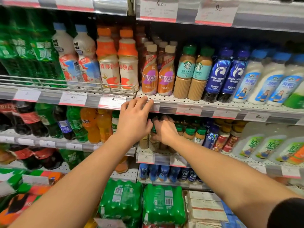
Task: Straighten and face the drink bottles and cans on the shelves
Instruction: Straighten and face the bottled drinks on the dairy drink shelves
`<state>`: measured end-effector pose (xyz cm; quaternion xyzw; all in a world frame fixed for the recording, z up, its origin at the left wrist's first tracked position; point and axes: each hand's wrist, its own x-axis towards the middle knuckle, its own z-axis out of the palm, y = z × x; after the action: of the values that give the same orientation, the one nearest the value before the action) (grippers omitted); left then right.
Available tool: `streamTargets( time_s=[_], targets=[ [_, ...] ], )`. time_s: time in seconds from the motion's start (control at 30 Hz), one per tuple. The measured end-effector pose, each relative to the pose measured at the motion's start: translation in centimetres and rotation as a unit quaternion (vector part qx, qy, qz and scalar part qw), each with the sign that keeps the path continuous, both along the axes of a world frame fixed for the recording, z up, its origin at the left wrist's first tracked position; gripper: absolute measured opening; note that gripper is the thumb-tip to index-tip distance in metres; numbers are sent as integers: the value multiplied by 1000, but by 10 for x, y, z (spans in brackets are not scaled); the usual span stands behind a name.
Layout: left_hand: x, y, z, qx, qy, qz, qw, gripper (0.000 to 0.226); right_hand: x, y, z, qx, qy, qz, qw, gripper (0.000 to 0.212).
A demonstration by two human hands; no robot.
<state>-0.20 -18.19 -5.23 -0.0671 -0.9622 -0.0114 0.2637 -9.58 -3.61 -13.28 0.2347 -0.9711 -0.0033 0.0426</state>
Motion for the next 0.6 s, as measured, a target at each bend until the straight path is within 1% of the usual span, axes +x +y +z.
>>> streamTargets(
  time_s=[0.13, 0.27, 0.33, 0.43, 0.6],
  targets=[
    [0, -1, -1, -1, 5, 1, 1000, 68, -9, -3, -2, 14, -10, 0, 1000, 86],
    [-2, 0, -1, -1, 4, 6, 1000, 69, -18, 1, 3, 21, -46, -1, 999, 77],
    [-2, 1, -1, -3, 1, 9, 1000, 69, -20, 2, 3, 35, -61, 6, 997, 76],
    [-2, 2, -1, -5, -3, 10, 1000, 69, -21, 2, -2, 36, -57, 12, 998, 79],
    [0, 4, 1, -5, -6, 10, 1000, 70, -20, 1, -2, 46, -63, 5, 997, 74]
  ],
)
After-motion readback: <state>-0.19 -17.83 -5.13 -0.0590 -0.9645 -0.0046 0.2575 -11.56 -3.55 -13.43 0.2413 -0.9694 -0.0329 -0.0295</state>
